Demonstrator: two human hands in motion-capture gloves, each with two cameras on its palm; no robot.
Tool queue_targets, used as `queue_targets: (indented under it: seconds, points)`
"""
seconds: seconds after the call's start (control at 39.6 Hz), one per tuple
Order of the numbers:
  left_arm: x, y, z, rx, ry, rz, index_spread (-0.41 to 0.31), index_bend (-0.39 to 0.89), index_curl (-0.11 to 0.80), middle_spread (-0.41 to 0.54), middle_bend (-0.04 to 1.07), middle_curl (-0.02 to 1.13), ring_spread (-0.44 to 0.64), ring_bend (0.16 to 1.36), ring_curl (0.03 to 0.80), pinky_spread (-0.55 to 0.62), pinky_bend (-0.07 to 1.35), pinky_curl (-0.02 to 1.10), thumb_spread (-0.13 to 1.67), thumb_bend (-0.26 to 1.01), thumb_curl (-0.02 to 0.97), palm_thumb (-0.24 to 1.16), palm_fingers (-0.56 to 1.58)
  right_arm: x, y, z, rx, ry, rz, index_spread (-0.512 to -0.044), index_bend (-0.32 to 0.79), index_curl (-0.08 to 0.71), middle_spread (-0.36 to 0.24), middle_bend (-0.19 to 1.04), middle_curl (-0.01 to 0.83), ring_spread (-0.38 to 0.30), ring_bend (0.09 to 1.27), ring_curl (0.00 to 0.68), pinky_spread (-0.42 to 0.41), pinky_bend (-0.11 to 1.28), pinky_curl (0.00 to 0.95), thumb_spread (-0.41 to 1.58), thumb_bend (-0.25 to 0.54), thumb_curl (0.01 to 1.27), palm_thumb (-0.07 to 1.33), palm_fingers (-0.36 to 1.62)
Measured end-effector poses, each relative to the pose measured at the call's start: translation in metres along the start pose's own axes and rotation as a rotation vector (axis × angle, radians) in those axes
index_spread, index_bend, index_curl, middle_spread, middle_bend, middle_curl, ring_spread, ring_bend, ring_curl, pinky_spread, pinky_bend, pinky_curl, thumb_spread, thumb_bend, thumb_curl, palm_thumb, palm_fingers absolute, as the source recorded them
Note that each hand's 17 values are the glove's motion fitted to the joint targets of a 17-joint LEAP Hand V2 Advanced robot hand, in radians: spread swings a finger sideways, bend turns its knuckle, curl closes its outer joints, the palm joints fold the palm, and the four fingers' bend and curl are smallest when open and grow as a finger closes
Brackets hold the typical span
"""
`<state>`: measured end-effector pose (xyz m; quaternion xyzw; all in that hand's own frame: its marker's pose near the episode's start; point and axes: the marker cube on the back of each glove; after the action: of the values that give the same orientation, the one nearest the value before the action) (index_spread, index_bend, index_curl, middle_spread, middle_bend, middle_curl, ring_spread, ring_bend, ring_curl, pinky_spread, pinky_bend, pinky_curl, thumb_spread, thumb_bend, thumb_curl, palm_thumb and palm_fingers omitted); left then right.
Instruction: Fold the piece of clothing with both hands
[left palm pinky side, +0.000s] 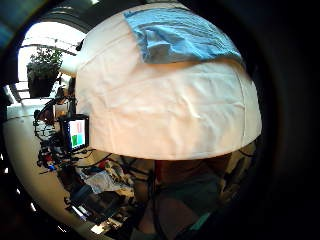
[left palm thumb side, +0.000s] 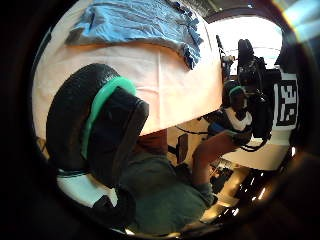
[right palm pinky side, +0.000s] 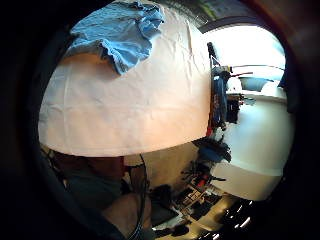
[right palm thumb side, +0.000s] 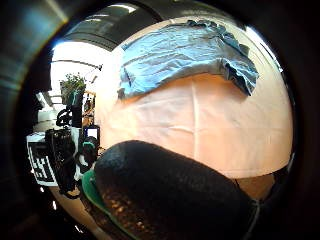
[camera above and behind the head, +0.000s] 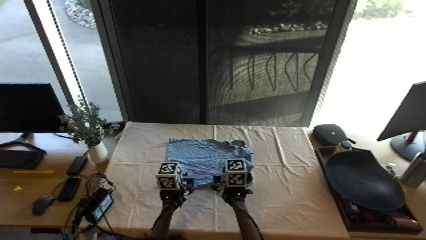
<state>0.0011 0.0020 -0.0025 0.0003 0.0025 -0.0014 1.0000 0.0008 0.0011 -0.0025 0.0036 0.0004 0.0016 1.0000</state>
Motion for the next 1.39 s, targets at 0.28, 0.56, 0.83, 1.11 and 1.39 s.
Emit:
queue_targets:
  seconds: [0.28, 0.56, 0.83, 1.11, 1.39]
  points:
    - [-0.007, 0.003, -0.005, -0.004, 0.015, -0.007, -0.080, 0.12, 0.070, 0.099, 0.19, 0.13, 0.31, 0.53, 0.162, 0.36, 0.53, 0.14, 0.99, 0.04, 0.046, 0.08, 0.07, -0.001, 0.003, -0.019, 0.062, -0.034, -0.007, -0.387, 0.12, 0.071, -0.029, 0.16, 0.083, 0.109, 0.20, 0.048, 0.233, 0.65, 0.228, 0.85, -0.017, 0.07, -0.01, -0.11]
    - [-0.009, 0.012, -0.022, 0.011, 0.005, -0.012, -0.094, 0.13, 0.133, 0.113, 0.20, 0.20, 0.36, 0.58, 0.199, 0.44, 0.57, 0.17, 1.20, 0.02, 0.094, 0.07, 0.02, -0.003, 0.000, -0.027, 0.072, -0.010, -0.015, -0.433, 0.12, 0.115, -0.022, 0.17, 0.135, 0.135, 0.20, 0.090, 0.260, 0.66, 0.269, 1.02, -0.013, 0.12, 0.01, -0.11]
    - [-0.011, -0.002, -0.019, 0.061, 0.006, -0.012, -0.099, 0.13, 0.178, 0.121, 0.21, 0.26, 0.39, 0.62, 0.221, 0.47, 0.59, 0.19, 1.27, 0.01, 0.144, 0.12, -0.01, 0.012, -0.016, -0.019, 0.067, 0.046, -0.006, -0.443, 0.12, 0.140, -0.018, 0.16, 0.169, 0.151, 0.19, 0.123, 0.268, 0.67, 0.295, 1.06, -0.012, 0.17, 0.03, -0.11]
    - [-0.012, -0.076, 0.031, 0.013, -0.062, -0.050, -0.092, 0.10, 0.192, 0.142, 0.22, 0.29, 0.39, 0.66, 0.241, 0.47, 0.63, 0.21, 1.21, 0.01, 0.205, 0.20, -0.03, 0.042, -0.072, 0.029, -0.009, 0.032, 0.023, -0.445, 0.11, 0.155, 0.001, 0.15, 0.185, 0.162, 0.19, 0.150, 0.270, 0.68, 0.312, 1.04, -0.010, 0.22, 0.09, -0.13]
    - [0.000, -0.092, 0.054, -0.117, -0.121, -0.049, -0.060, 0.10, 0.186, 0.170, 0.20, 0.31, 0.40, 0.69, 0.255, 0.46, 0.66, 0.22, 1.18, 0.01, 0.258, 0.33, -0.04, 0.032, -0.103, 0.066, -0.041, -0.229, -0.207, -0.437, 0.09, 0.149, 0.015, 0.14, 0.187, 0.166, 0.23, 0.180, 0.244, 0.75, 0.341, 1.02, -0.005, 0.26, 0.20, -0.08]
